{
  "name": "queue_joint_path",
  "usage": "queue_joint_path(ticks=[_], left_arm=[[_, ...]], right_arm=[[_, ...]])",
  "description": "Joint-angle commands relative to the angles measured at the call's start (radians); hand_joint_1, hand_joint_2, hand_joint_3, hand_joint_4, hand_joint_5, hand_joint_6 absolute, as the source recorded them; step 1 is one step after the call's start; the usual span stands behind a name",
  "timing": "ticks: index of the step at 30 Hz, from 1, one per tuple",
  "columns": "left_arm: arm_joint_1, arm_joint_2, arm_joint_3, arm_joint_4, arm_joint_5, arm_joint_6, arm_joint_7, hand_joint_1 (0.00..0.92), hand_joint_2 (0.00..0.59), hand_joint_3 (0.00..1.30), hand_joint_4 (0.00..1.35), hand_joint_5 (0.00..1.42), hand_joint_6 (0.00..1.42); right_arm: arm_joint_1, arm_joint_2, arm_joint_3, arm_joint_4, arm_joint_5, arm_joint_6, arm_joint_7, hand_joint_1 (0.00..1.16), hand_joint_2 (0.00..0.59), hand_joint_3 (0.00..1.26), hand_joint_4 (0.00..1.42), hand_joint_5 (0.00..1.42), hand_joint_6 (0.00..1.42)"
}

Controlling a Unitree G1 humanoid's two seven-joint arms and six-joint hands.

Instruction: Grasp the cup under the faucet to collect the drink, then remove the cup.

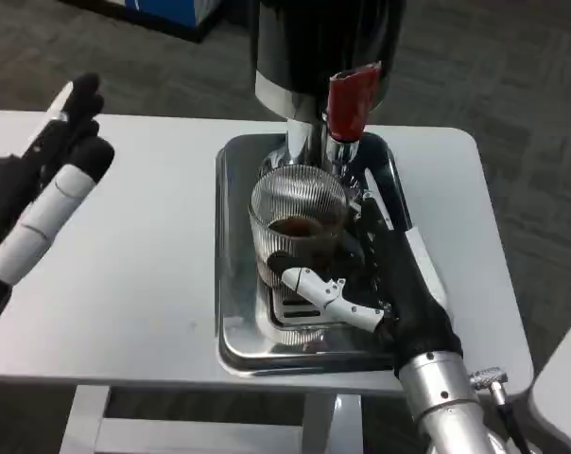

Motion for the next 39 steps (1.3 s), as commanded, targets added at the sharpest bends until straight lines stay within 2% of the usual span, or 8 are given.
queue_joint_path(ticks=[1, 4, 15, 23, 27, 30, 34, 39], left_arm=[[0.054, -0.031, 0.011, 0.020, 0.000, -0.048, 0.011, 0.000, 0.108, 0.00, 0.00, 0.03, 0.00], [0.085, -0.048, 0.018, 0.059, -0.009, -0.087, 0.004, 0.000, 0.094, 0.00, 0.00, 0.03, 0.00], [0.110, -0.022, 0.008, 0.078, 0.004, -0.130, -0.023, 0.000, 0.087, 0.00, 0.00, 0.00, 0.00], [0.158, 0.003, -0.001, 0.031, 0.077, -0.159, -0.022, 0.000, 0.084, 0.00, 0.00, 0.00, 0.00], [0.191, 0.020, 0.005, 0.020, 0.132, -0.186, -0.019, 0.000, 0.082, 0.00, 0.00, 0.00, 0.00], [0.213, 0.048, 0.008, 0.020, 0.200, -0.219, -0.015, 0.000, 0.082, 0.00, 0.00, 0.00, 0.00], [0.227, 0.063, 0.006, 0.025, 0.233, -0.240, -0.020, 0.000, 0.082, 0.00, 0.00, 0.00, 0.00], [0.239, 0.105, -0.005, 0.013, 0.327, -0.267, -0.021, 0.000, 0.081, 0.00, 0.00, 0.00, 0.00]], right_arm=[[0.030, -0.005, 0.001, 0.013, 0.008, 0.027, 0.015, 0.74, 0.173, 0.00, 0.20, 0.21, 0.21], [0.028, -0.006, 0.002, 0.014, 0.009, 0.027, 0.017, 0.74, 0.173, 0.00, 0.20, 0.21, 0.21], [0.030, -0.001, 0.005, 0.014, 0.011, 0.027, 0.015, 0.74, 0.173, 0.00, 0.20, 0.21, 0.21], [0.041, 0.001, 0.012, -0.007, 0.008, 0.032, 0.018, 0.74, 0.171, 0.00, 0.20, 0.21, 0.21], [0.046, 0.000, 0.013, -0.014, 0.008, 0.034, 0.019, 0.74, 0.172, 0.00, 0.20, 0.21, 0.21], [0.047, 0.000, 0.014, -0.019, 0.008, 0.038, 0.020, 0.74, 0.172, 0.00, 0.20, 0.21, 0.21], [0.047, 0.001, 0.014, -0.020, 0.008, 0.039, 0.022, 0.74, 0.170, 0.00, 0.20, 0.21, 0.21], [0.045, 0.002, 0.014, -0.019, 0.008, 0.040, 0.021, 0.74, 0.172, 0.00, 0.20, 0.21, 0.21]])
